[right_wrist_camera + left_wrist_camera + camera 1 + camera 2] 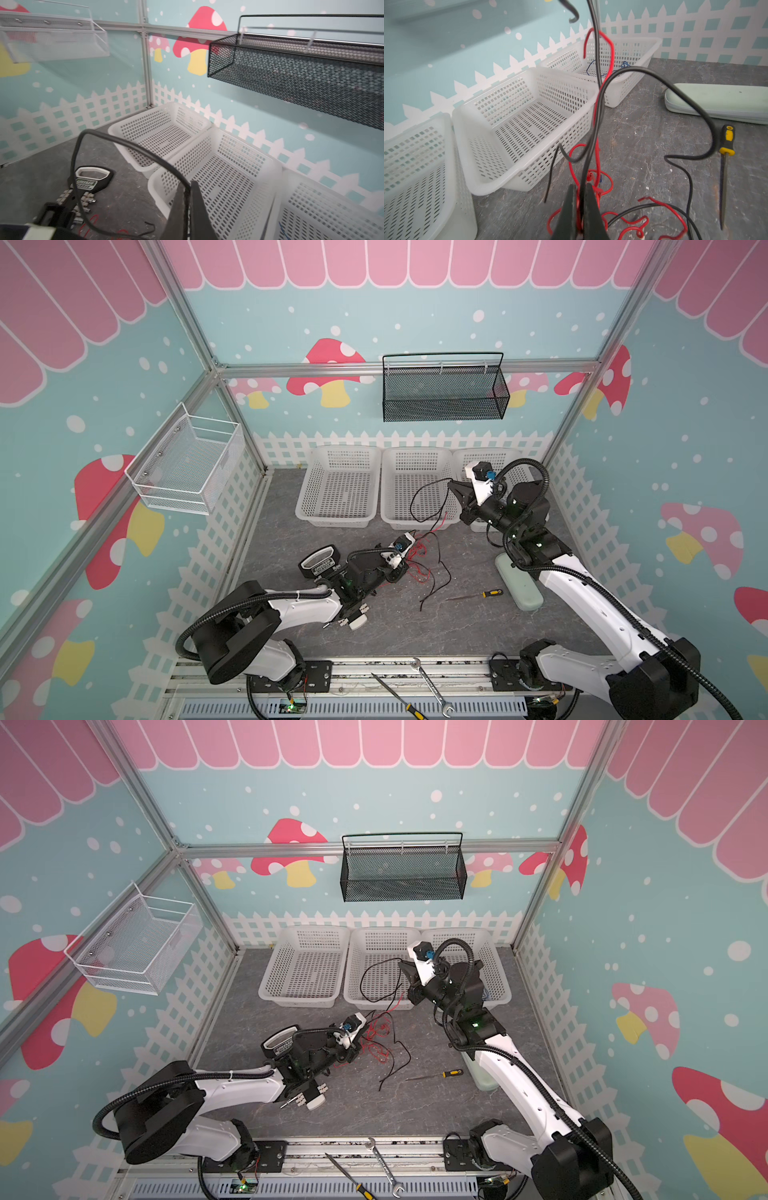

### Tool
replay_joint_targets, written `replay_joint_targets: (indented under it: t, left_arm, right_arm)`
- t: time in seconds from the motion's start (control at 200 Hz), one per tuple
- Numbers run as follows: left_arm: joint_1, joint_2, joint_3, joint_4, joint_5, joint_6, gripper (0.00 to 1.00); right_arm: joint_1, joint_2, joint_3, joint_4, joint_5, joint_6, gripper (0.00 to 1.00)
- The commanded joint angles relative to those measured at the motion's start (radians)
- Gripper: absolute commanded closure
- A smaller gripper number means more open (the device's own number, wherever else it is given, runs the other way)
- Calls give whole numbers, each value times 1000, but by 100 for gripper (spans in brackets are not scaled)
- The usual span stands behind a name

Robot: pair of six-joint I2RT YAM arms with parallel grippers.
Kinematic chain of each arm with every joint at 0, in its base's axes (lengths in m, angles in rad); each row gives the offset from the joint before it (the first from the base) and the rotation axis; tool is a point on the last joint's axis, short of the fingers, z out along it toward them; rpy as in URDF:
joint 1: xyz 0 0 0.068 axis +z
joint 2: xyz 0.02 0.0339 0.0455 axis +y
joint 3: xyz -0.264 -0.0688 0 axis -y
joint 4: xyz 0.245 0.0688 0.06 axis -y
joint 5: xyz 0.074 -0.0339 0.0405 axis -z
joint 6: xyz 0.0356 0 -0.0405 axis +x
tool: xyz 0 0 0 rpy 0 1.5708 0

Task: Untangle the cables

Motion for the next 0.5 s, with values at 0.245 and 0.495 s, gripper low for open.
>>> replay_joint_targets:
  t: [0.245,0.495]
  left_arm:
    - [22,-164,-93,-67,-71,-26,100]
    - [53,-264,-150,-98,-90,-50,100]
  right_arm:
    - [2,-27,18,-102,426,-53,100]
    - [-43,-59,19,-155,517,-65,100]
